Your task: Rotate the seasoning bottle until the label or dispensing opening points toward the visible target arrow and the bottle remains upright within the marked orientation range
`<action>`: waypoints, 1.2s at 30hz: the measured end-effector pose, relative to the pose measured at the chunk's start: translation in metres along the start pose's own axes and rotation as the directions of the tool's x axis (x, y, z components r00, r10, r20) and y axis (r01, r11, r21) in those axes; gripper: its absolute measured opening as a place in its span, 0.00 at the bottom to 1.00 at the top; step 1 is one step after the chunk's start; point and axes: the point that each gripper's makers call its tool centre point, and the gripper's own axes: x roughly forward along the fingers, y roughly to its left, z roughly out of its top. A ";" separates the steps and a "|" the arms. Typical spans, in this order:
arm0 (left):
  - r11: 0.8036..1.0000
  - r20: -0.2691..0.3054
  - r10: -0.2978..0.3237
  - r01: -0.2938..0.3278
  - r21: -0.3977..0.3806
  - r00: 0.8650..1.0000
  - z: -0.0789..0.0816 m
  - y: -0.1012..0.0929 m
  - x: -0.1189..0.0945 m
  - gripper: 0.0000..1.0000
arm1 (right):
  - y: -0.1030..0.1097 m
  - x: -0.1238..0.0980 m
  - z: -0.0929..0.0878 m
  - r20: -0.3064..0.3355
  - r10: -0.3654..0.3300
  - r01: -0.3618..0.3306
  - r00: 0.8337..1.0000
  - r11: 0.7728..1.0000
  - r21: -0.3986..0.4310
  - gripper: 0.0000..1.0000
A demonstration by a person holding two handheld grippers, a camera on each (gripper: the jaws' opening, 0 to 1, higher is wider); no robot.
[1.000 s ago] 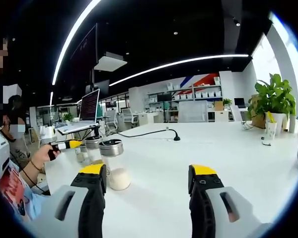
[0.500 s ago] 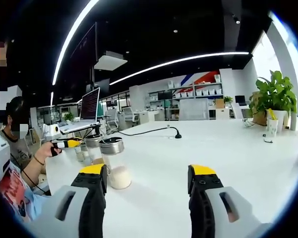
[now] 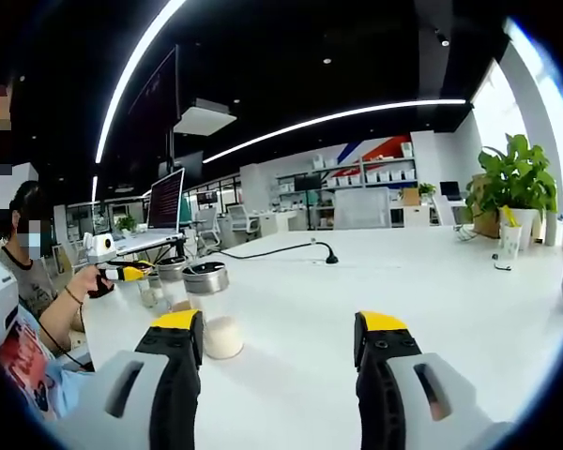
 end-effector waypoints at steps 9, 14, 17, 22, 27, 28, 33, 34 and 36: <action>0.996 -0.037 -0.077 0.078 0.038 0.996 -0.002 -0.003 0.001 0.33 | 0.004 0.001 0.000 -0.002 0.006 -0.006 1.000 1.000 -0.009 0.67; 0.993 -0.042 -0.102 0.104 0.049 0.994 -0.003 -0.004 0.002 0.33 | 0.006 0.002 0.000 -0.007 0.016 -0.016 1.000 1.000 -0.023 0.66; 0.991 -0.027 -0.124 0.125 0.046 0.992 -0.003 -0.003 0.001 0.33 | 0.009 0.003 -0.003 -0.026 0.030 -0.031 0.999 0.999 -0.037 0.66; 0.990 -0.023 -0.135 0.135 0.037 0.991 -0.003 -0.005 0.001 0.33 | 0.017 0.005 -0.006 -0.049 0.058 -0.061 0.997 0.995 -0.075 0.65; 0.990 -0.022 -0.137 0.138 0.035 0.990 -0.004 -0.004 0.001 0.33 | 0.021 0.007 -0.010 -0.070 0.071 -0.077 0.995 0.993 -0.089 0.64; 0.990 -0.023 -0.137 0.138 0.037 0.990 -0.004 -0.004 0.001 0.33 | 0.021 0.007 -0.010 -0.070 0.071 -0.077 0.995 0.993 -0.091 0.63; 0.990 -0.031 -0.128 0.129 0.058 0.991 -0.006 -0.004 0.001 0.34 | 0.016 0.005 -0.006 -0.054 0.048 -0.054 0.997 0.993 -0.102 0.62; 0.990 -0.032 -0.125 0.127 0.063 0.992 -0.006 -0.004 0.001 0.34 | 0.015 0.005 -0.006 -0.055 0.045 -0.051 0.997 0.993 -0.103 0.62; 0.990 -0.033 -0.119 0.121 0.065 0.992 -0.006 -0.003 0.001 0.34 | 0.014 0.004 -0.006 -0.054 0.048 -0.053 0.997 0.994 -0.097 0.62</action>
